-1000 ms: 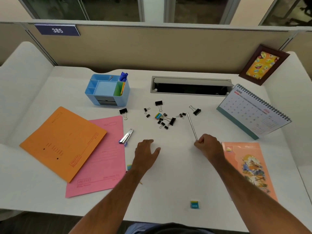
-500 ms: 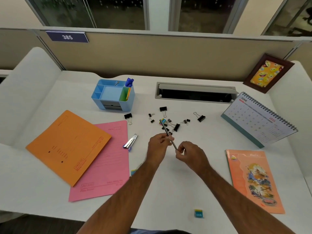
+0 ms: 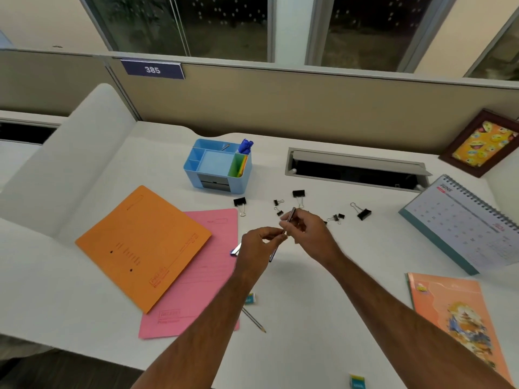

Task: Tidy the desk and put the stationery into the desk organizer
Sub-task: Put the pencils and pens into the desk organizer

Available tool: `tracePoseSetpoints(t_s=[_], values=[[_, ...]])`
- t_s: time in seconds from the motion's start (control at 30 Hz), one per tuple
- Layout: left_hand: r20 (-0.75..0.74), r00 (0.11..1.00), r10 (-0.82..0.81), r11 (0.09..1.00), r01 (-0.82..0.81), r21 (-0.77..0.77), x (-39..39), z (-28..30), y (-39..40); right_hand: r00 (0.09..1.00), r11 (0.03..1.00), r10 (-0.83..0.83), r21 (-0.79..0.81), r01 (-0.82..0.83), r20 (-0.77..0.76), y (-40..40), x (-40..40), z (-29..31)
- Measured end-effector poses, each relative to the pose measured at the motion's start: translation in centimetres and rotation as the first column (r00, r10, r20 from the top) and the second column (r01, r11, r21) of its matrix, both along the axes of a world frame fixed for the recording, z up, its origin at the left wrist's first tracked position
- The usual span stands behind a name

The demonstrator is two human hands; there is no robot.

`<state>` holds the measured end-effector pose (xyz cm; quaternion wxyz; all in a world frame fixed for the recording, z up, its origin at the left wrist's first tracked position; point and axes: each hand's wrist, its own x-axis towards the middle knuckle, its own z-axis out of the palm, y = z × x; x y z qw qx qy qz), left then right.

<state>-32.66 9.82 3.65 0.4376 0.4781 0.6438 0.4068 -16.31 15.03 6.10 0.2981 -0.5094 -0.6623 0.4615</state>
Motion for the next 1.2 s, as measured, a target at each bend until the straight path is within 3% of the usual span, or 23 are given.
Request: tracePoseSetpoints(t_s=[0.17,0.3,0.47,0.73,0.97,1.2], values=[[-0.2,0.98,0.023,0.998,-0.012,0.057,-3.3,-0.5,0.7,1.0,1.0,0.019,0.016,-0.019,0.016,1.7,-3.0,0.8],[-0.481,0.877,-0.002,1.0,0.013,0.02,-6.6,-1.6,1.1,1.0,0.999,-0.013,0.033,0.014,-0.007,3.5,-5.0,1.6],[-0.649,0.752,-0.115,0.99,0.035,-0.134,-10.9,-4.2,1.5,0.994,1.0,-0.008,0.015,0.01,-0.11,6.5,-7.4,3.2],[-0.697,0.653,-0.297,0.939,0.066,-0.338,-14.3,-7.5,2.1,0.99,0.989,-0.026,0.142,0.046,-0.138,12.3,-12.5,5.2],[-0.708,0.64,-0.299,0.946,0.099,-0.309,-14.4,-9.3,1.9,0.984,0.991,-0.056,0.111,0.075,-0.168,17.2,-17.1,5.6],[-0.722,0.628,-0.291,0.95,0.1,-0.296,-14.6,-10.2,1.9,0.995,0.988,-0.101,0.117,0.103,-0.026,20.8,-19.5,3.2]])
